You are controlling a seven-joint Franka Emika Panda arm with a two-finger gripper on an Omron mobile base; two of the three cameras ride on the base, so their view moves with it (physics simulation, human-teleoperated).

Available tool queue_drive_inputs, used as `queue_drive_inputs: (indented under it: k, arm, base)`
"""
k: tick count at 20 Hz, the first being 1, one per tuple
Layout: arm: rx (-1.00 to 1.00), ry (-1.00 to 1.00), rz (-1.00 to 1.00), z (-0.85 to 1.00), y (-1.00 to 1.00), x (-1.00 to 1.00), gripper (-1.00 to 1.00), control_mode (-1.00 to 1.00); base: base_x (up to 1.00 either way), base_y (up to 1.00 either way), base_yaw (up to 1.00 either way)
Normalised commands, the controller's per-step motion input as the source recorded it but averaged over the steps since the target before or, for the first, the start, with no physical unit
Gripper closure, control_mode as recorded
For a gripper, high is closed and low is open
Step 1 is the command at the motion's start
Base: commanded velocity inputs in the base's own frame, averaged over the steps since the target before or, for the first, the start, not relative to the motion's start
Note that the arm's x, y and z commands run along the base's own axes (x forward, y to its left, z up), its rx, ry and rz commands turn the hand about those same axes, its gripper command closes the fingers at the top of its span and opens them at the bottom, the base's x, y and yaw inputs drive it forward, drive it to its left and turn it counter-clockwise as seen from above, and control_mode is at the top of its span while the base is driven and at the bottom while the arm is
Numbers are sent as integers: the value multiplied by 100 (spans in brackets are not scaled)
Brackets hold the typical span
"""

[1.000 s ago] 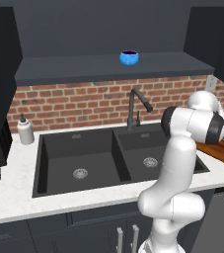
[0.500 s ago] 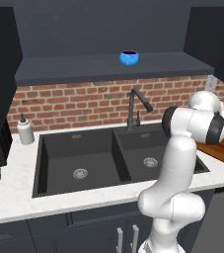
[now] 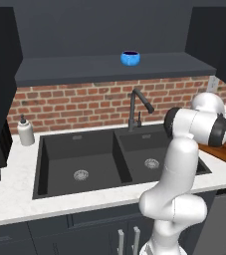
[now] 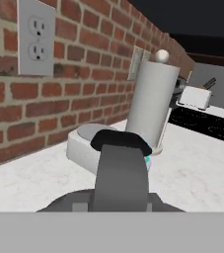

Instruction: Pick the kettle from the counter and place it on the tray. Then pick the mug from the cabinet and place it on the tray. Then close the cabinet doors.

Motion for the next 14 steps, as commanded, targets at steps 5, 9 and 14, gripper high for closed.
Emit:
queue_drive_inputs:
  k: [5,9,14]
  arm:
    - [-3,-6,0,-52,14,-30,-100,-100]
    - [-4,-13,0,-33,32,-28,-100,-100]
    - [-3,-16,0,-4,33,-16,-100,-100]
  base:
    - [0,0,0]
    - [0,0,0]
    - [0,0,0]
